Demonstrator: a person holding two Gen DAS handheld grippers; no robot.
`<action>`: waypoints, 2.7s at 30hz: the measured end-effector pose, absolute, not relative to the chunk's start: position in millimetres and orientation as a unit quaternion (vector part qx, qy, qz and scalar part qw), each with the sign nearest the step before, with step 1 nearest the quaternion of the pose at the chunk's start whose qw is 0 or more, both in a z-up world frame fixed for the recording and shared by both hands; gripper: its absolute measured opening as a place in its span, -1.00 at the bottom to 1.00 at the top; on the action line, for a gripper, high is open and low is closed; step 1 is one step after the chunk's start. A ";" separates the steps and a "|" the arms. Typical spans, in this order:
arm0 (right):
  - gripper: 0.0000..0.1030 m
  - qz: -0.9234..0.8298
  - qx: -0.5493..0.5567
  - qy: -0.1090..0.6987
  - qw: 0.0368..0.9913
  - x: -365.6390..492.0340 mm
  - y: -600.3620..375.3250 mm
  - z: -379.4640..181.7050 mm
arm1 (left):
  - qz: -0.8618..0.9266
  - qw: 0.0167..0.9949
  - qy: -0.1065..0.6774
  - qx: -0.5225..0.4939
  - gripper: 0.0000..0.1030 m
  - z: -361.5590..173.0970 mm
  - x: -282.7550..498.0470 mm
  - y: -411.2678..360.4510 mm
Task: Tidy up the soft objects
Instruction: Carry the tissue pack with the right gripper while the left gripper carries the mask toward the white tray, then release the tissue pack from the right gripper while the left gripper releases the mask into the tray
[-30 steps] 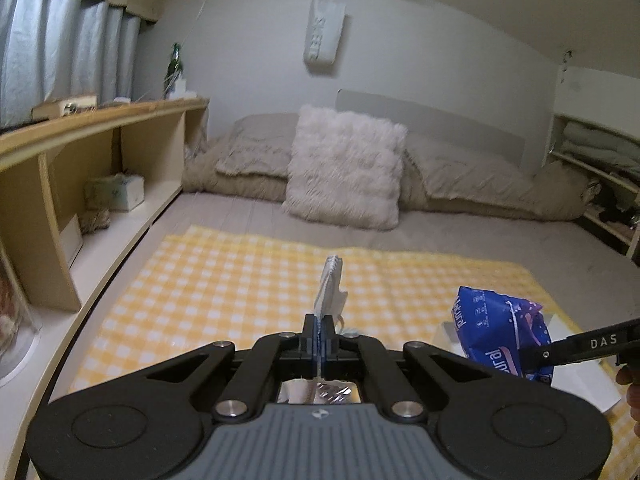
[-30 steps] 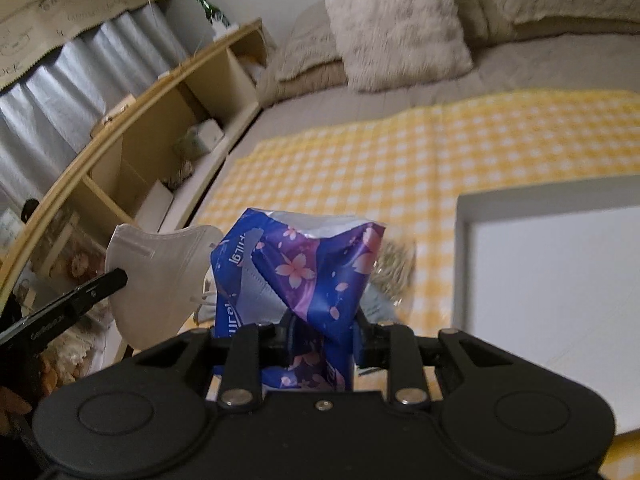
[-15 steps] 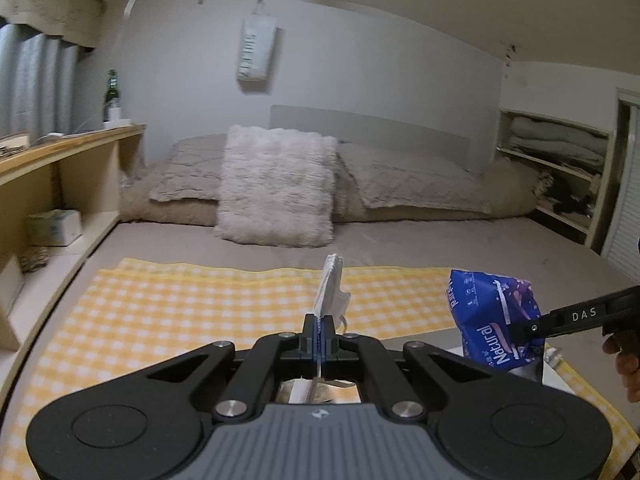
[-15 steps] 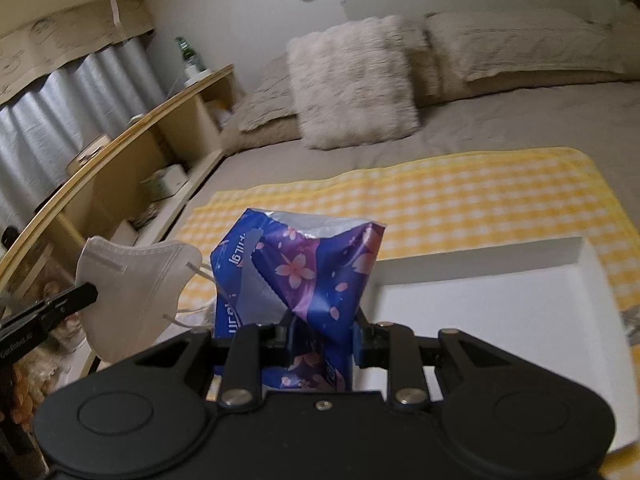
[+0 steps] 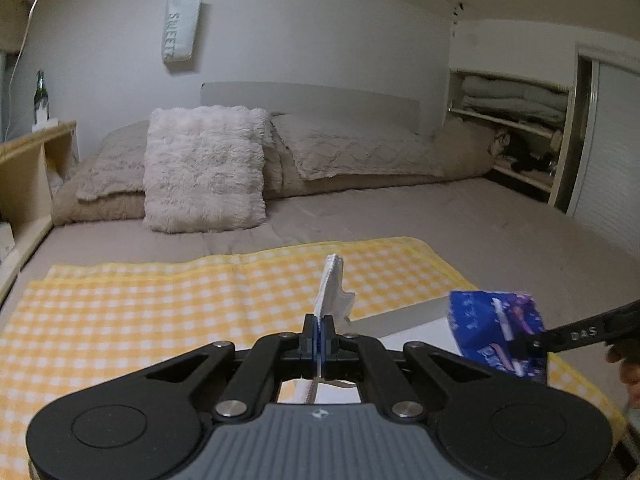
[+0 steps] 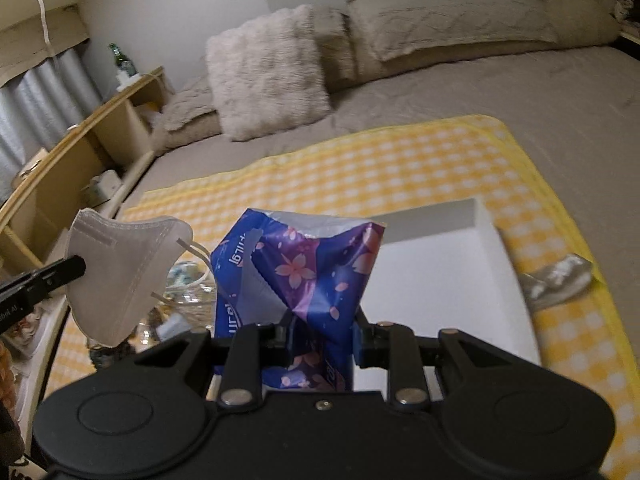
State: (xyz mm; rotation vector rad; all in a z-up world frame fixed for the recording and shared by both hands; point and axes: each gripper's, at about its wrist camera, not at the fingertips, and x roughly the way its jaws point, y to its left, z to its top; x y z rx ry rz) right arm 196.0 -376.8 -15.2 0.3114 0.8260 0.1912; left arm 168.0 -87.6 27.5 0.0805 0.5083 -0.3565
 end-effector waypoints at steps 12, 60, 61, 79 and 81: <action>-0.48 0.055 0.154 0.414 0.895 198.1 -423.9 -34.5 | -0.188 0.934 0.255 0.164 -0.98 -6.8 194.6 -167.0; -0.12 0.049 0.002 0.498 0.866 239.9 -438.4 -86.3 | -0.345 0.798 0.478 0.126 -0.18 -106.4 205.3 -201.5; -0.15 0.051 -0.005 0.501 0.864 242.4 -436.2 -89.6 | -0.345 0.799 0.477 0.127 -0.17 -106.3 204.9 -200.5; 0.32 0.058 -0.008 0.474 0.878 231.8 -438.2 -77.2 | -0.330 0.822 0.453 0.103 0.11 -86.6 200.4 -186.3; 0.34 0.059 0.015 0.461 0.885 225.9 -441.7 -67.4 | -0.327 0.826 0.448 0.097 0.14 -81.8 198.0 -184.0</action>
